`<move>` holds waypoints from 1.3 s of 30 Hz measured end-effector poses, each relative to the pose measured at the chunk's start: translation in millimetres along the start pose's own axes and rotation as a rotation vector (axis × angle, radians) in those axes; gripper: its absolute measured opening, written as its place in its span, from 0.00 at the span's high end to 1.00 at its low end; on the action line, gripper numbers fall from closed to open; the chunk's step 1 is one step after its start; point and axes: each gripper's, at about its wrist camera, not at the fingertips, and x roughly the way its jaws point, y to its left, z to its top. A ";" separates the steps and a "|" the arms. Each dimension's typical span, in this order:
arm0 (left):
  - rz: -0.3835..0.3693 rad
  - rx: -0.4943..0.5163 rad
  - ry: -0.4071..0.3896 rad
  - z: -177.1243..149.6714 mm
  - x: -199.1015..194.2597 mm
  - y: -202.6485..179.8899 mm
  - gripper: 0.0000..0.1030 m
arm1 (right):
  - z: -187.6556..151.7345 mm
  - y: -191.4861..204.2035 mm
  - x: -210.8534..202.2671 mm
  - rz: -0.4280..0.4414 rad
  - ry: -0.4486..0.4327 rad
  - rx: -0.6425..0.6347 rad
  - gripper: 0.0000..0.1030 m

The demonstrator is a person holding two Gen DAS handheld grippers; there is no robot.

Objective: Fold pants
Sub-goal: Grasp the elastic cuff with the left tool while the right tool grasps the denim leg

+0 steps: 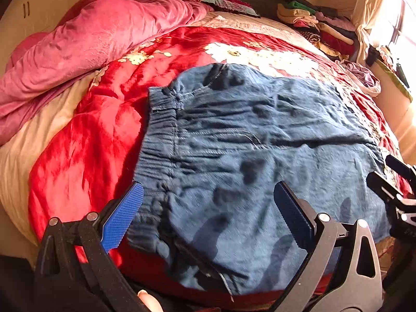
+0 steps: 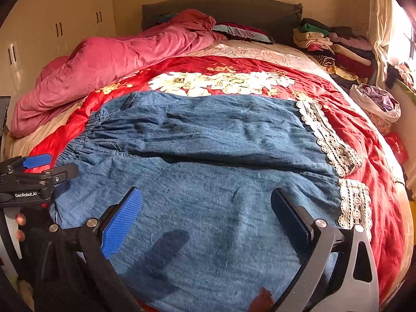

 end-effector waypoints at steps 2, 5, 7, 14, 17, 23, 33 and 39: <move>-0.004 -0.005 0.001 9.3 5.8 7.0 0.09 | 10.4 -1.1 7.8 0.016 0.002 -0.003 0.04; 0.012 -0.003 0.004 24.2 16.4 16.4 0.09 | 26.4 0.2 19.1 0.051 0.005 -0.027 0.04; 0.019 -0.008 0.014 36.8 26.1 25.4 0.09 | 38.3 1.0 27.5 0.062 0.005 -0.045 0.04; 0.044 -0.016 0.049 72.6 57.1 54.7 0.09 | 73.3 0.2 58.5 0.098 0.024 -0.093 0.04; 0.028 -0.043 0.070 84.6 71.3 67.9 0.09 | 83.5 2.1 72.2 0.092 0.029 -0.112 0.04; -0.015 -0.075 0.072 100.2 90.2 80.5 0.09 | 101.3 1.0 101.6 0.077 0.051 -0.137 0.04; -0.025 0.007 0.098 116.8 124.1 70.1 0.30 | 125.5 -4.7 154.6 0.046 0.110 -0.177 0.04; -0.022 0.049 0.034 113.9 111.9 62.7 0.68 | 138.2 9.5 173.0 0.059 0.123 -0.279 0.04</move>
